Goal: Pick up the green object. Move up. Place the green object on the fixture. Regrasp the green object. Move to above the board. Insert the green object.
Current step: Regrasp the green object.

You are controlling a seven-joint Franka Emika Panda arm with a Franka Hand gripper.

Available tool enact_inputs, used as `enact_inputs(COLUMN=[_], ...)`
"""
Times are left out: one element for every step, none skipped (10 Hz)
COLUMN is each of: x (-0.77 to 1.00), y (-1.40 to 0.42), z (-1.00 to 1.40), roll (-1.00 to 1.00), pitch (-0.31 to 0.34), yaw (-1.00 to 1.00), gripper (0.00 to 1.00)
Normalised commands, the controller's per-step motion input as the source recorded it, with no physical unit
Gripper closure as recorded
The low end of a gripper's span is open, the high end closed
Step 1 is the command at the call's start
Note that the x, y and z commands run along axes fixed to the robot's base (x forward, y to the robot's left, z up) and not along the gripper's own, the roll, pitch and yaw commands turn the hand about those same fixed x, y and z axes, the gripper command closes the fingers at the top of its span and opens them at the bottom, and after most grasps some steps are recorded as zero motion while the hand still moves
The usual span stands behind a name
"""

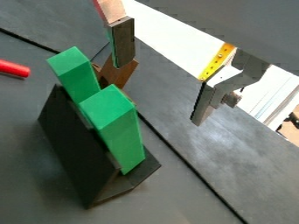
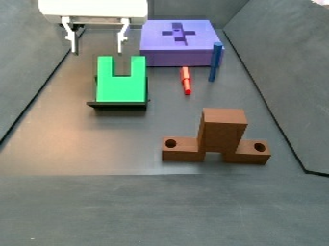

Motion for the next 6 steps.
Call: enact_inputs(x=[0.38, 0.34, 0.33, 0.35, 0.40, 0.41], y=[-0.05, -0.02, -0.01, -0.01, 0.00, -0.01], z=[-0.29, -0.29, -0.25, -0.20, -0.18, -0.23], roll=[0.00, 0.02, 0.02, 0.06, 0.07, 0.03], pitch=[0.394, 0.374, 0.357, 0.389, 0.391, 0.357], yaw=[0.00, 0.00, 0.00, 0.00, 0.00, 0.00], gripper=[0.00, 0.00, 0.00, 0.00, 0.00, 0.00])
